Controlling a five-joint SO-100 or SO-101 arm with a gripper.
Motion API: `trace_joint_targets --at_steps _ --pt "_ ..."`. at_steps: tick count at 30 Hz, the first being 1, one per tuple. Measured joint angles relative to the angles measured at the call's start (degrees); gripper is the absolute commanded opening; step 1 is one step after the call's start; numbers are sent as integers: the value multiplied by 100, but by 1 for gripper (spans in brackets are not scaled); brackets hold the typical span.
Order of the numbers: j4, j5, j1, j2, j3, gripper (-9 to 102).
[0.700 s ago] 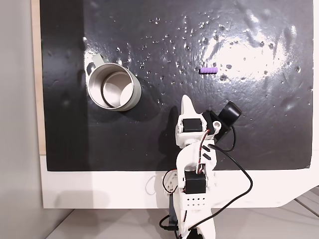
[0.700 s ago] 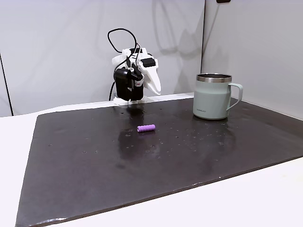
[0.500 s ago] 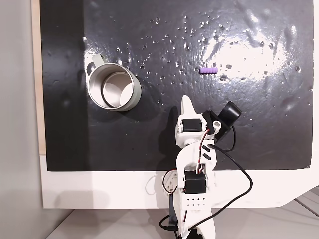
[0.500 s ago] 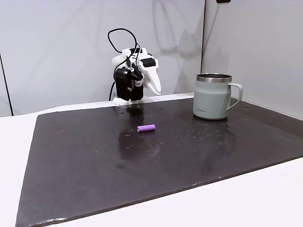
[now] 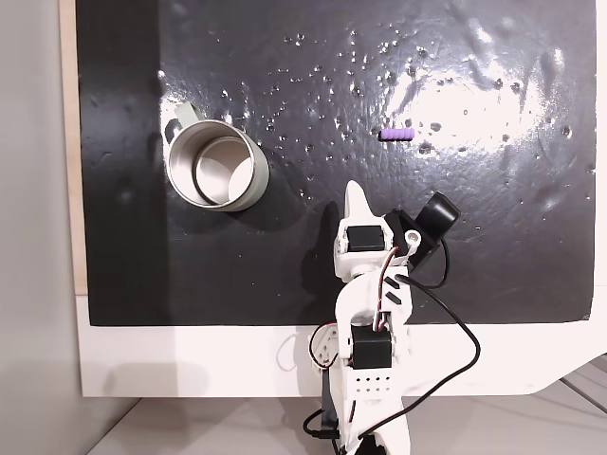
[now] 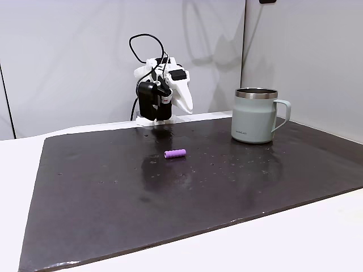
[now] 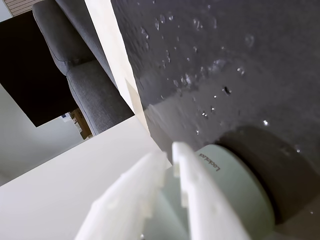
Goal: Grasp a pengrip and put it in the cup.
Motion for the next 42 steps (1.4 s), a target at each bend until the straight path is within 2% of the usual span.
trace_joint_targets --at_steps 6,13,23,27,34,42 --pt "448 -44 -193 -650 -1046 0" --pt "1283 -26 396 -3111 -3683 0" --pt "2769 -158 861 -5792 -6618 17" --pt "3410 -334 949 -6838 -7559 21" --pt "4184 -721 1134 -8622 -8930 22" --pt "4403 -1151 1230 -9976 -9536 24"
